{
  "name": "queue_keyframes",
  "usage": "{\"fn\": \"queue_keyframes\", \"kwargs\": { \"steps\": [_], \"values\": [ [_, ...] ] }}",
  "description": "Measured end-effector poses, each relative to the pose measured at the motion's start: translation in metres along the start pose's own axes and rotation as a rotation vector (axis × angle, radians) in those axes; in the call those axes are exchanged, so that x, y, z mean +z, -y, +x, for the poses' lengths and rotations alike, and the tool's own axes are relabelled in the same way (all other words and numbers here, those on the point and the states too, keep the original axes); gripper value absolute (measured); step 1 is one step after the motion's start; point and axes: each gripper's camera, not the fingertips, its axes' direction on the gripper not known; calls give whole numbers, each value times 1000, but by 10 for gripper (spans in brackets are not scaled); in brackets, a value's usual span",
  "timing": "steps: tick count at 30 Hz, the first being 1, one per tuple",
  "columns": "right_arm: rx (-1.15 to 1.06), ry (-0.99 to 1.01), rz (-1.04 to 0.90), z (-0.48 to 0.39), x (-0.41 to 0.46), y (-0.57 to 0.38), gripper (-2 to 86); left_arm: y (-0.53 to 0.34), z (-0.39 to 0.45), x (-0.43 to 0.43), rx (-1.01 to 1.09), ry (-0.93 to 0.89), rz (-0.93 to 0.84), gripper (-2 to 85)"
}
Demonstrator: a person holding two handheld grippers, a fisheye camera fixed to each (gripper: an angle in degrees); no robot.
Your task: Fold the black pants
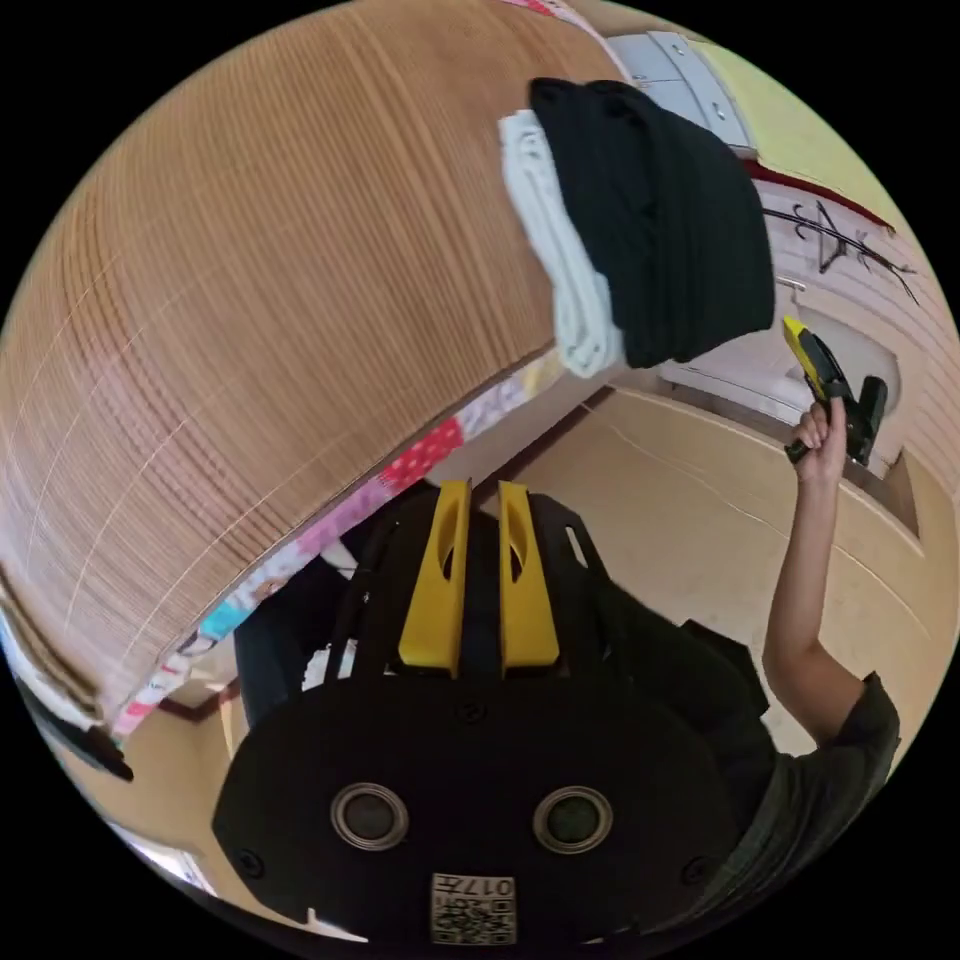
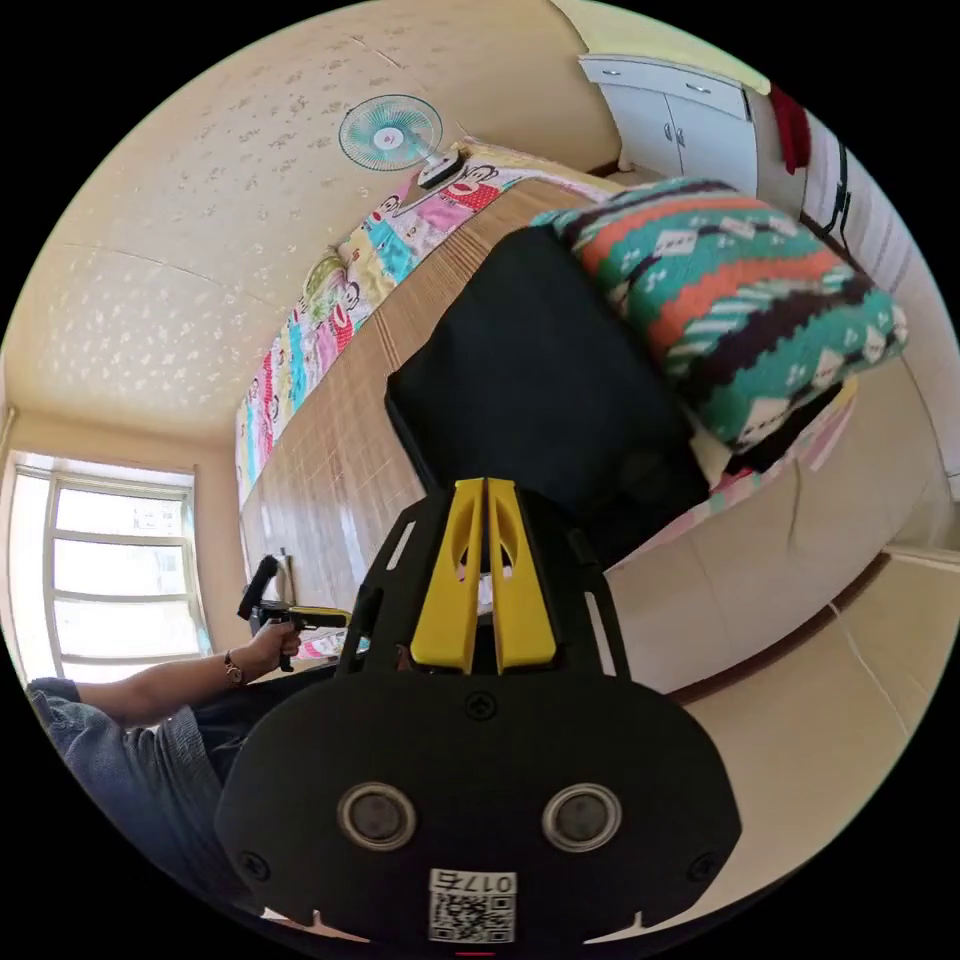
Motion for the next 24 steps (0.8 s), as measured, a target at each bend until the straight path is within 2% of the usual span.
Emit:
{"fn": "queue_keyframes", "kwargs": {
  "steps": [1, 3, 4, 5, 7, 9, 11, 13, 16, 17, 18, 19, 20, 21, 24],
  "values": [
    [28, 79, -19, 1, 23, -19, 9, -11, -27, -1, -61, 26, -11, 32],
    [45, 193, -46, -4, 55, -43, 6, -70, -129, -16, -325, 141, -60, 12],
    [48, 261, -68, -11, 74, -56, 5, -89, -152, -22, -402, 170, -69, 9],
    [40, 317, -99, -20, 92, -65, 5, -130, -192, -36, -563, 203, -72, 4],
    [3, 369, -142, -36, 113, -70, 4, -191, -233, -53, -783, 142, -30, 0],
    [-55, 366, -171, -55, 127, -68, 4, -254, -260, -62, -975, -74, 105, -3],
    [-111, 317, -208, -76, 142, -54, 5, -278, -261, -58, -1034, -206, 213, -4],
    [-135, 302, -195, -92, 147, -40, 5, -280, -251, -44, -1031, -292, 252, -5],
    [-165, 317, -166, -124, 157, -16, 5, -252, -217, -6, -955, -378, 167, -5],
    [-196, 320, -154, -142, 163, -9, 5, -229, -210, -2, -814, -369, 65, -5],
    [-214, 318, -150, -152, 167, -6, 5, -214, -206, -9, -725, -272, -18, -5],
    [-250, 310, -151, -174, 178, -2, 5, -211, -206, -16, -713, -206, -36, -5],
    [-289, 303, -166, -195, 193, 0, 5, -208, -206, -35, -712, -85, -28, -5],
    [-308, 301, -177, -206, 202, 0, 5, -206, -206, -52, -698, -41, 22, -5],
    [-378, 318, -262, -256, 260, -11, 4, -203, -206, -76, -577, -134, 153, -5]
  ]
}}
